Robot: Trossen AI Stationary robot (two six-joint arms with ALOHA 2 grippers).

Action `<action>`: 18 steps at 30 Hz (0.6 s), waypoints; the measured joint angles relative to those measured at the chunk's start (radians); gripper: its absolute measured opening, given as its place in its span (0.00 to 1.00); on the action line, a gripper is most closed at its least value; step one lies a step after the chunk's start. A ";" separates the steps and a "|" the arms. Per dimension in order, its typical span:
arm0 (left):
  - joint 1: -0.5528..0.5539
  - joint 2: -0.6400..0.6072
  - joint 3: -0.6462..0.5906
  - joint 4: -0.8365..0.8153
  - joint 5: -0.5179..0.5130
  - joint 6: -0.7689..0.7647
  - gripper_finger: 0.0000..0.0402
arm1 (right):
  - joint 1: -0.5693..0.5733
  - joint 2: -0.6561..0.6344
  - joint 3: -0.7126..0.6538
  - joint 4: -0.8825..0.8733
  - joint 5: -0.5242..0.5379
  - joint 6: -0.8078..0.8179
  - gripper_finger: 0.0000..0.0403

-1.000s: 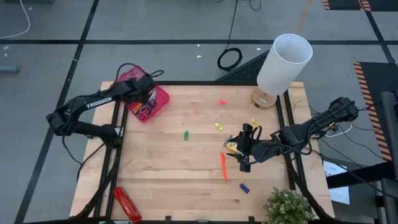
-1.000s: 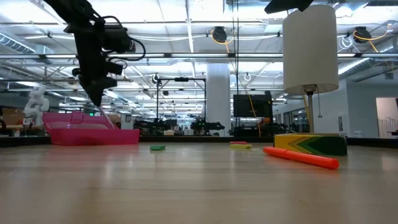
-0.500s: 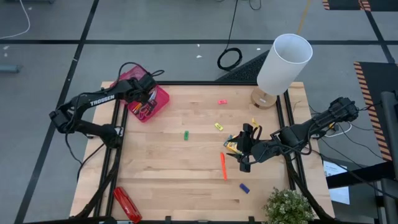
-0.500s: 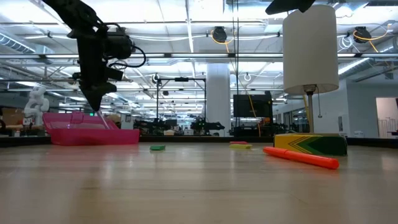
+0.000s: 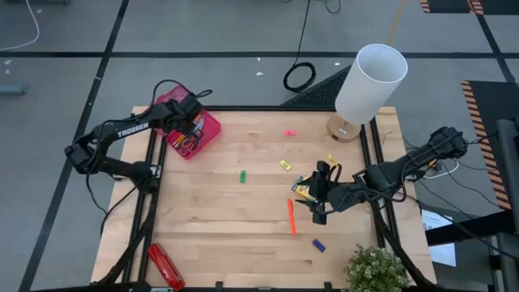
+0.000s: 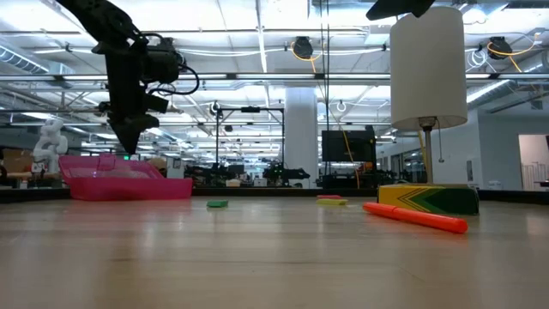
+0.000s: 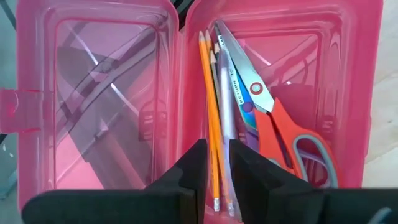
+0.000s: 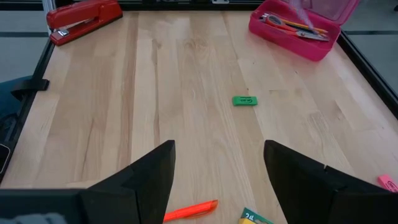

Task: Pack school essentials
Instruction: Put the violet pen into the pink supply box, then put the orange pen into the pink supply box

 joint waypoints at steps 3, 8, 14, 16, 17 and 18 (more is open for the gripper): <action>0.000 0.000 0.000 0.001 0.000 0.001 0.18 | 0.000 0.000 0.000 0.000 0.000 0.000 0.59; 0.000 0.000 0.000 0.001 0.000 0.001 0.18 | 0.000 0.000 0.000 0.000 0.000 0.000 0.59; -0.001 0.000 0.000 0.001 0.015 -0.057 0.18 | 0.000 0.000 0.000 0.000 0.000 -0.003 0.59; -0.009 -0.006 0.000 0.001 0.049 -0.079 0.18 | 0.000 0.000 0.000 0.000 0.000 -0.003 0.59; -0.016 -0.012 0.000 0.003 0.068 -0.089 0.18 | 0.000 0.000 0.000 0.000 0.000 -0.003 0.59; -0.027 -0.022 0.000 0.006 0.091 -0.098 0.18 | 0.000 0.000 0.000 0.000 0.000 -0.002 0.59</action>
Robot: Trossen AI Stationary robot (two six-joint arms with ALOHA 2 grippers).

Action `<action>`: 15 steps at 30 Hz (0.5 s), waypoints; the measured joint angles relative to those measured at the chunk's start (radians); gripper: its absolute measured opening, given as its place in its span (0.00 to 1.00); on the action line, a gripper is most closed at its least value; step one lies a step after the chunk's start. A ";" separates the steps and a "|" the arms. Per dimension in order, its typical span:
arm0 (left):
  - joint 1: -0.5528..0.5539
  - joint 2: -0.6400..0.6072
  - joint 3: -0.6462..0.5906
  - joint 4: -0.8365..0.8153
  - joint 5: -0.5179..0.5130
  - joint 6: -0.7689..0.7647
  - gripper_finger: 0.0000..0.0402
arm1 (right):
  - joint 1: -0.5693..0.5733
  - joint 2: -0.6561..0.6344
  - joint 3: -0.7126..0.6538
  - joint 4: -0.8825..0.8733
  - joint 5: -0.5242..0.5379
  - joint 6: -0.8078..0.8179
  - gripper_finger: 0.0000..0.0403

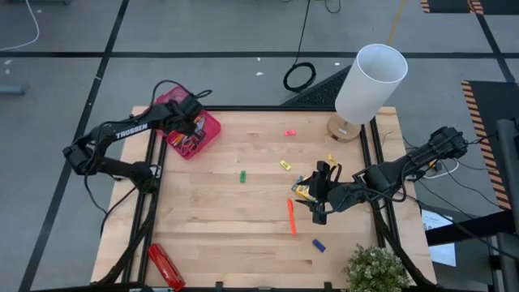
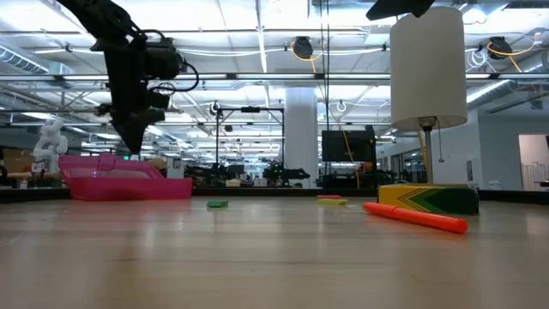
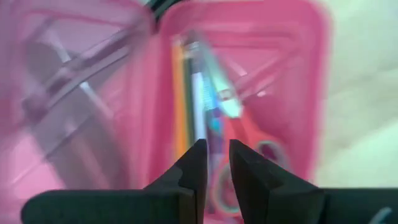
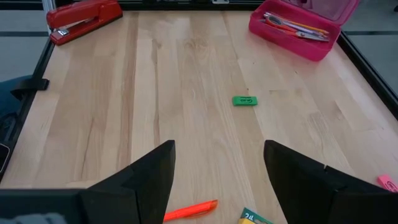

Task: Pack school essentials
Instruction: Put the orange pen into the pink supply box

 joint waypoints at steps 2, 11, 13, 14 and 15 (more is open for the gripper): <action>-0.037 -0.022 0.000 0.012 0.026 -0.020 0.18 | 0.000 0.000 -0.008 0.009 0.000 0.001 0.59; -0.344 -0.150 0.000 0.131 -0.005 -0.108 0.18 | 0.000 0.000 -0.118 0.052 -0.061 0.037 0.59; -0.412 -0.159 0.000 0.150 -0.018 -0.131 0.18 | -0.003 0.001 -0.142 0.082 -0.110 0.036 0.59; -0.445 -0.158 0.000 0.160 -0.028 -0.140 0.18 | -0.004 0.001 -0.149 0.095 -0.132 0.035 0.59; -0.476 -0.157 0.000 0.168 -0.041 -0.148 0.18 | -0.004 0.001 -0.154 0.103 -0.145 0.035 0.59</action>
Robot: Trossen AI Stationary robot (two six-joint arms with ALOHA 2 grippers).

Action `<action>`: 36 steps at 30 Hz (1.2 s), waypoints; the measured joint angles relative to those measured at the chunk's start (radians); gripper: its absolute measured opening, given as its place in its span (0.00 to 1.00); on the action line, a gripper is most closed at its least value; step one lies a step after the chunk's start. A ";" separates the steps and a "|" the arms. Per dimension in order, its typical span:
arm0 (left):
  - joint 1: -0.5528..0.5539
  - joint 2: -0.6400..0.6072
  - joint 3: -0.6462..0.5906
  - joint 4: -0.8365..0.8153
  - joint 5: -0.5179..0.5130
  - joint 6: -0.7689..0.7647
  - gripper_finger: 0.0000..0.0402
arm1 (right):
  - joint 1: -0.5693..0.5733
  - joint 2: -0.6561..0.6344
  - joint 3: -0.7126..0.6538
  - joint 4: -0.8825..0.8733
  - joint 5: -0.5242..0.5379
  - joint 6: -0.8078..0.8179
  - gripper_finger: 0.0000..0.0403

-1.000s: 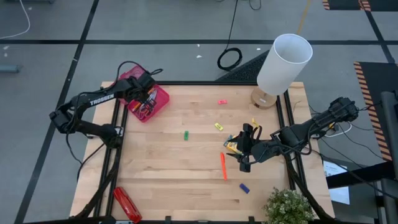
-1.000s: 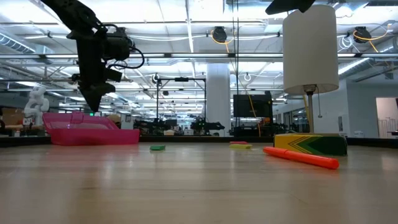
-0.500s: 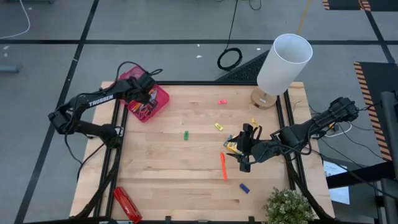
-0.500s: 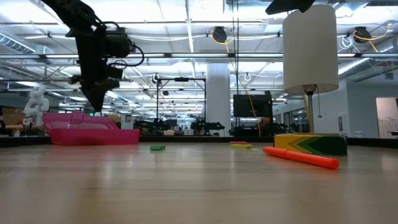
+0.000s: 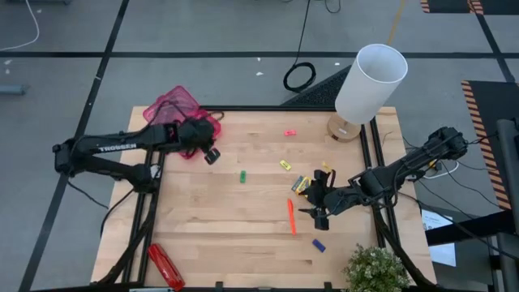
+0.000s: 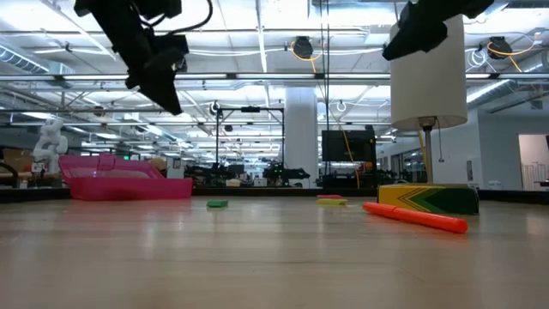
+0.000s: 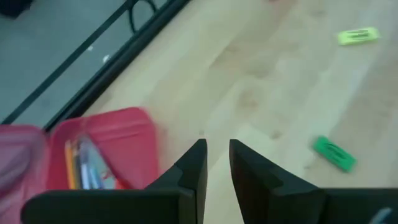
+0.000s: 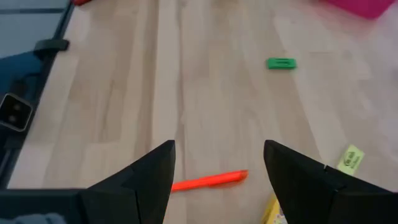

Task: Pack school essentials
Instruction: Put the orange pen into the pink supply box

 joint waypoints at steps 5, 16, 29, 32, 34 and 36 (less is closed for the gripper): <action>-0.132 0.019 0.000 0.021 -0.070 -0.032 0.18 | -0.002 0.053 -0.013 0.010 -0.017 -0.028 0.59; -0.240 0.022 0.000 0.059 -0.109 -0.035 0.18 | -0.055 0.235 -0.012 0.096 -0.114 0.180 0.59; -0.256 0.021 0.000 0.095 -0.104 -0.053 0.18 | 0.144 0.417 -0.012 0.128 0.124 0.410 0.59; -0.257 0.021 0.000 0.130 -0.102 -0.050 0.18 | 0.160 0.462 -0.012 0.168 0.190 0.440 0.59; -0.257 0.021 0.000 0.143 -0.102 -0.048 0.18 | 0.164 0.488 -0.012 0.202 0.199 0.453 0.59; -0.257 0.021 0.000 0.146 -0.102 -0.042 0.18 | 0.164 0.513 -0.011 0.206 0.200 0.485 0.59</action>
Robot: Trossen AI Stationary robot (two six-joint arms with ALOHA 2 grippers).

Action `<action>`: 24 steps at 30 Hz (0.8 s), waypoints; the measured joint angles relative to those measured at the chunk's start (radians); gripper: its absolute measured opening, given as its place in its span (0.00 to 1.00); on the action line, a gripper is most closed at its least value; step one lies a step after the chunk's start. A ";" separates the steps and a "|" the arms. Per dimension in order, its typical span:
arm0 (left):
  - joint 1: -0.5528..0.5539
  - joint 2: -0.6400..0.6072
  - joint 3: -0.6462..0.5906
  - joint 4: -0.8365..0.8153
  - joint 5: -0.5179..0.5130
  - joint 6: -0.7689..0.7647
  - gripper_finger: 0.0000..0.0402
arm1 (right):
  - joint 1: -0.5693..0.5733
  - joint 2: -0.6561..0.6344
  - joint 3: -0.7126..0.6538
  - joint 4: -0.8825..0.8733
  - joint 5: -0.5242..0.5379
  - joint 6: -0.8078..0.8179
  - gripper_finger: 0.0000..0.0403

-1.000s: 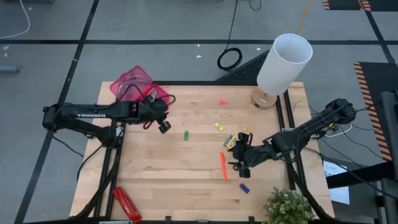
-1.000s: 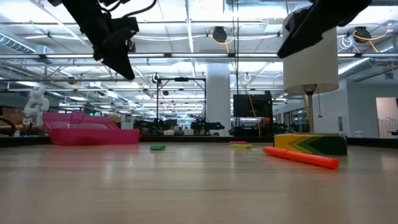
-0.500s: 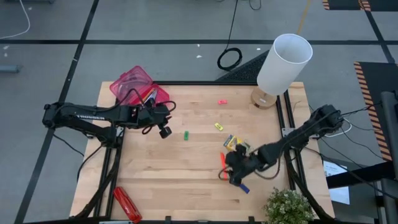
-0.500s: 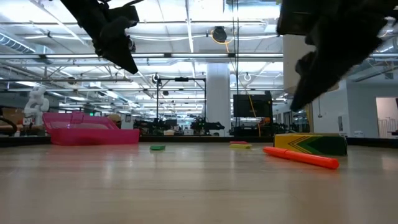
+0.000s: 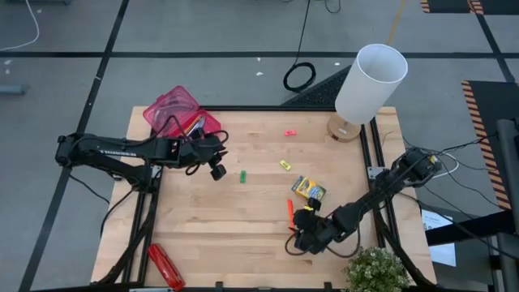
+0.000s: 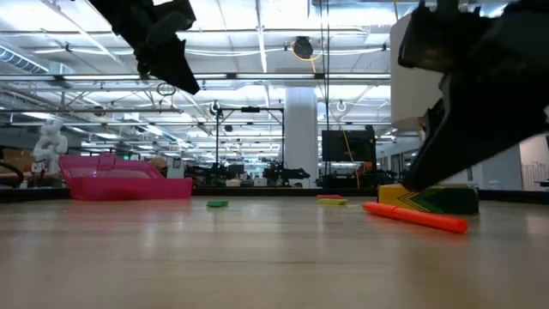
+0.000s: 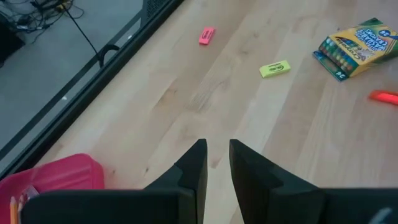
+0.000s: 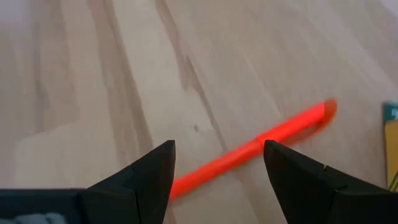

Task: Pack school essentials
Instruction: Put the orange pen into the pink supply box

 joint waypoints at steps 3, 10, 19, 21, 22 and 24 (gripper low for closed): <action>0.000 0.000 0.000 -0.003 0.000 0.000 0.18 | 0.000 0.033 0.000 -0.014 0.000 0.035 0.59; 0.000 0.000 0.000 -0.004 0.003 0.000 0.18 | 0.001 0.069 0.001 -0.017 -0.002 0.033 0.58; 0.000 0.000 0.000 -0.004 0.023 -0.001 0.18 | 0.001 0.079 0.004 -0.052 0.000 0.012 0.31; 0.000 0.000 0.000 -0.004 0.027 -0.001 0.18 | 0.001 0.079 0.002 -0.058 0.000 0.011 0.24; -0.001 0.000 0.000 -0.004 0.028 -0.002 0.18 | 0.001 0.079 -0.003 -0.058 0.001 0.009 0.21; -0.005 0.000 0.000 -0.004 0.028 -0.002 0.18 | 0.001 0.079 -0.014 -0.061 0.006 0.007 0.14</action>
